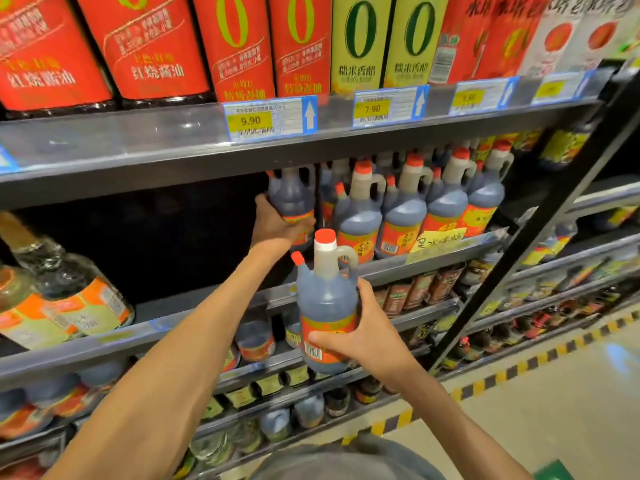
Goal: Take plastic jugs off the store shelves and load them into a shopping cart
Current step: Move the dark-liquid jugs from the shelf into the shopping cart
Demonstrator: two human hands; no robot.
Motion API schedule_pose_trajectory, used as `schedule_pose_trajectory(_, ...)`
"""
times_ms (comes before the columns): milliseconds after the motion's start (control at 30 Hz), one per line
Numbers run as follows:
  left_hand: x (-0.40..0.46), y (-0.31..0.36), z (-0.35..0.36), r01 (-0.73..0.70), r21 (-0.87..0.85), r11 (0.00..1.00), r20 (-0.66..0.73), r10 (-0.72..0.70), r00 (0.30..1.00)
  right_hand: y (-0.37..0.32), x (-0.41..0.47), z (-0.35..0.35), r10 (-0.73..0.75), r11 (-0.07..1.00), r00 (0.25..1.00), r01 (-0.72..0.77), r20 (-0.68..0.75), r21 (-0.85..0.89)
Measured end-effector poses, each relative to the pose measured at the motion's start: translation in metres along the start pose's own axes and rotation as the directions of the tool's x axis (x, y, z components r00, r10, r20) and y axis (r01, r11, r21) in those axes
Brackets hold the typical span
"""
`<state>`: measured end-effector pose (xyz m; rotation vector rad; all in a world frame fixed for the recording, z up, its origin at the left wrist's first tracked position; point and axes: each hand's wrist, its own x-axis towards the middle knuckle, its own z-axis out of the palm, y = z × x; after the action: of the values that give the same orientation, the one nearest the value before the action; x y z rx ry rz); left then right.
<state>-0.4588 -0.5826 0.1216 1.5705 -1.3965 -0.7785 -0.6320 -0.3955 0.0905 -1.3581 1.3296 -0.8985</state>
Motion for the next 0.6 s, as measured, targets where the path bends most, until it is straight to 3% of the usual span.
schedule_pose_trajectory(167, 0.010, -0.011, -0.013, -0.023, 0.107, 0.994, 0.151, 0.007, 0.989, 0.002, 0.008, 0.002, -0.002, 1.000, 1.000, 0.001, 0.003, 0.005)
schedule_pose_trajectory(600, 0.009, -0.003, -0.010, -0.050, 0.199, 0.979, 0.127, 0.024, 0.992, 0.007, 0.017, 0.007, -0.026, 1.000, 1.000, 0.026, 0.004, 0.004)
